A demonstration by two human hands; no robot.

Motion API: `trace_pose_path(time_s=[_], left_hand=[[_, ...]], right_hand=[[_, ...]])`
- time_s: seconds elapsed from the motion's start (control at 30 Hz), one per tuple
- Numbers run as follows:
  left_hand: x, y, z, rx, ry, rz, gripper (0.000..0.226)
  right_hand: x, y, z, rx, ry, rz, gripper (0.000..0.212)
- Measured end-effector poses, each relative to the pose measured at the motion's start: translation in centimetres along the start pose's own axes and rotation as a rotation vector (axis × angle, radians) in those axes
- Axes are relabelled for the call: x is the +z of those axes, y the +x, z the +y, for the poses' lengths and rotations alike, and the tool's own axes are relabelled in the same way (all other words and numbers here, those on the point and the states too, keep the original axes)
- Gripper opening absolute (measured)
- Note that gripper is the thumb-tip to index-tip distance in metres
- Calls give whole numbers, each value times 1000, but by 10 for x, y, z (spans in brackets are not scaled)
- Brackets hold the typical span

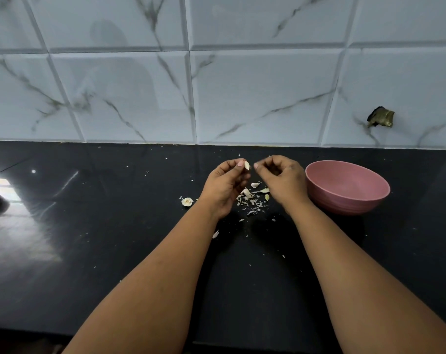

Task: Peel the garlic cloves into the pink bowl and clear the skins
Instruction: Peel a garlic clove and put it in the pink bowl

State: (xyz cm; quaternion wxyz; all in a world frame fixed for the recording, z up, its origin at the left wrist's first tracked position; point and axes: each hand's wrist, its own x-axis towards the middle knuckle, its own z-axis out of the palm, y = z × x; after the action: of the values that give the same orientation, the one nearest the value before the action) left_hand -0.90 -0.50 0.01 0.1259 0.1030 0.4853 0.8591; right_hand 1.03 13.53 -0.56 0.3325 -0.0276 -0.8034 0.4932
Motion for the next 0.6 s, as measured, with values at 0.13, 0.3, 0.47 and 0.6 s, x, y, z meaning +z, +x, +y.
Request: trace_pose_path(time_s=[0.13,0.3,0.47,0.6], left_hand=[[0,-1,-1,19,9,20,8],[0,-2,-1,61,31,34,8],[-1,-1,-3,155,149,57,7],[-2,0,-4,243,294,67,9]], right_hand=[[-3,-1,-2,-7,66,19,10],[-2,-3,-6,10,84,-6,11],[0,-7,-7,-26,22,-40,5],[0,-6,-6,-43,-3,-51,14]])
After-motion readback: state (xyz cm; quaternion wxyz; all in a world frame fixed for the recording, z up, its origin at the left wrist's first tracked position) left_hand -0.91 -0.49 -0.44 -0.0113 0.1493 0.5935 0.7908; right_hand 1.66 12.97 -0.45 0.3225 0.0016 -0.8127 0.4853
